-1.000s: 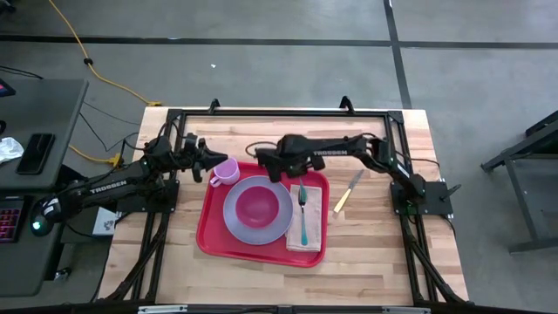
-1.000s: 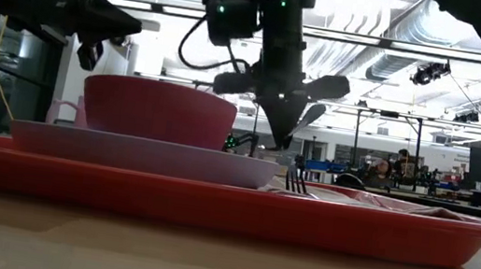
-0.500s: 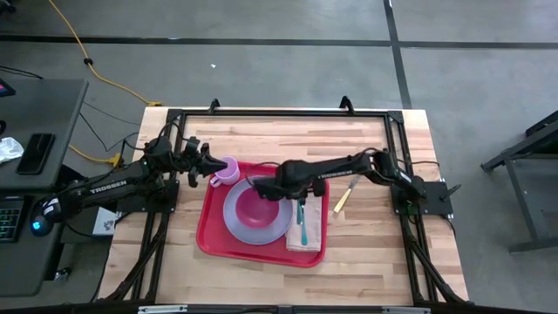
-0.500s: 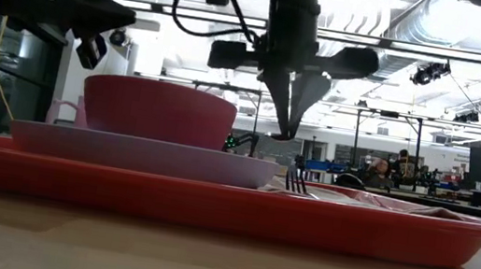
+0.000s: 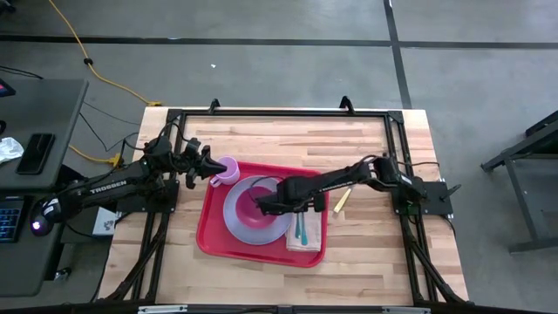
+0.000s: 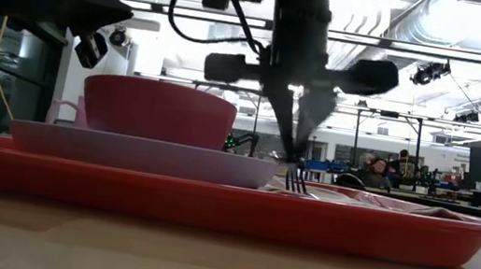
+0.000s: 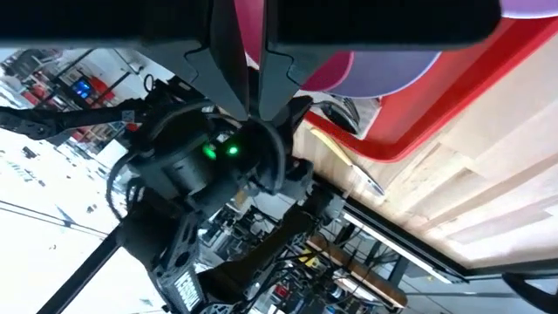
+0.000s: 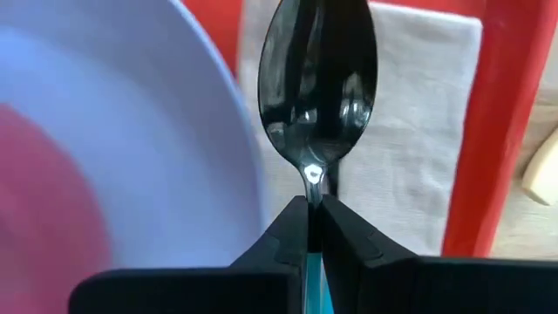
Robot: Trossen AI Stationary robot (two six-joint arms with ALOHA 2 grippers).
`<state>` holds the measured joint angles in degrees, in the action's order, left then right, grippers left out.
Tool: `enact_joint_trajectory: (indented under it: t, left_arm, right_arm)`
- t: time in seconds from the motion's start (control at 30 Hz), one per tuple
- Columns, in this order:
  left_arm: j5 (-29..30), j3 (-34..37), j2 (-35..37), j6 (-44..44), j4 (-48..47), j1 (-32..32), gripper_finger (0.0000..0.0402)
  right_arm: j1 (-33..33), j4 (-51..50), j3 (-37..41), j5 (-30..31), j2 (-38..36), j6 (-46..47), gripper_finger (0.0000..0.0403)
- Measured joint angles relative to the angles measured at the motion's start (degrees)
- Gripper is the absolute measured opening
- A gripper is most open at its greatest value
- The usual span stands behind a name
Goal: Set up tray
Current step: Put the blue spoon on top of the gray napkin to the left of the blue fork, then adjust the utensils on the gray napkin
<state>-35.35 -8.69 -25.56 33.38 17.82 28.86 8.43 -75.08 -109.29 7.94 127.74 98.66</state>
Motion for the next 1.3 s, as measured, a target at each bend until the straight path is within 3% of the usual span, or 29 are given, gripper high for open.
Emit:
enact_joint_trajectory:
  t: [0.4,0.8,1.3]
  left_arm:
    - [-0.29,0.00,0.00,1.01,0.02,0.00,0.0062]
    - [-0.26,0.00,0.00,1.03,0.02,0.00,0.0062]
    - [-0.98,0.00,0.00,1.47,0.02,0.00,0.0062]
  right_arm:
    - [-0.17,3.59,3.34,-1.24,0.04,0.12,0.0005]
    - [-0.09,-0.74,3.34,-2.26,0.04,-0.10,0.0010]
    - [0.35,1.73,3.32,2.44,0.07,-2.94,0.0007]
